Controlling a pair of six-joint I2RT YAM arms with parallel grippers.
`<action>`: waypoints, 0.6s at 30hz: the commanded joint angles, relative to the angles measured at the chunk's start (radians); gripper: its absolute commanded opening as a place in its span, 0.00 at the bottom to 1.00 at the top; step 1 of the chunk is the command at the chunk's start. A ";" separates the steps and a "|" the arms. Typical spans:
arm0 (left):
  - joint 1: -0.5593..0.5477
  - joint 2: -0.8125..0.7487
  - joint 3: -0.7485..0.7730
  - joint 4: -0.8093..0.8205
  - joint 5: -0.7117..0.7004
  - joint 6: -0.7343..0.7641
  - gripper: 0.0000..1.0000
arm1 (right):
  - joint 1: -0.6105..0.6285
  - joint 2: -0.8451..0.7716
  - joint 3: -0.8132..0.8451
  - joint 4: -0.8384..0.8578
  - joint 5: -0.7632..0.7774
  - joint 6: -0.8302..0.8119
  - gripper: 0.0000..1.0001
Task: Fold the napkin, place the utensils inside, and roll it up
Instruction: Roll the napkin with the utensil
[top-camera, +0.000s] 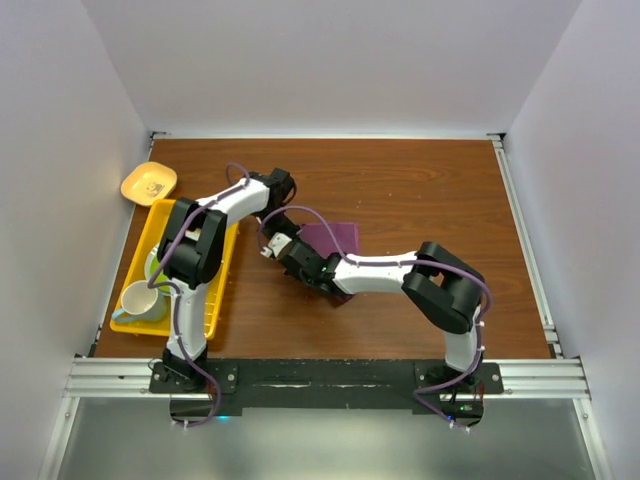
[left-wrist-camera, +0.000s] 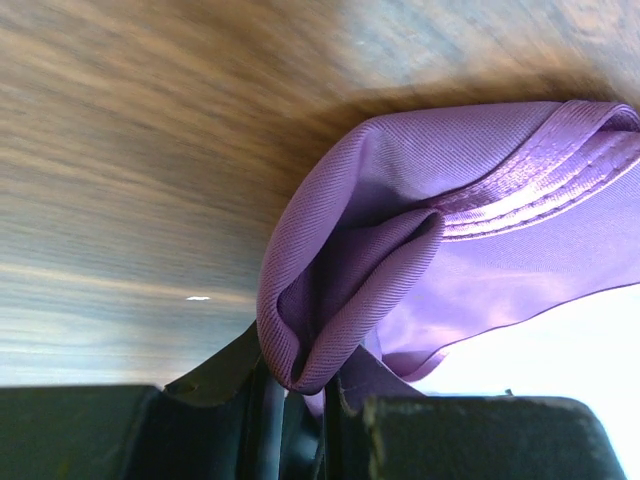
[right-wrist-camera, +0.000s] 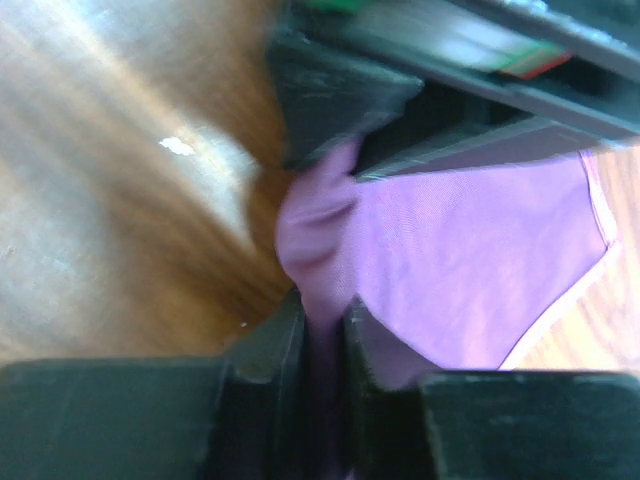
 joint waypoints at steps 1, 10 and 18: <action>0.011 -0.015 -0.015 -0.002 0.030 0.035 0.00 | -0.016 0.008 -0.021 0.012 -0.047 0.052 0.02; 0.055 -0.107 -0.002 0.116 -0.082 0.230 0.52 | -0.131 -0.052 -0.110 0.046 -0.362 0.225 0.00; 0.149 -0.275 -0.077 0.261 -0.133 0.383 0.76 | -0.307 -0.032 -0.089 0.040 -0.759 0.273 0.00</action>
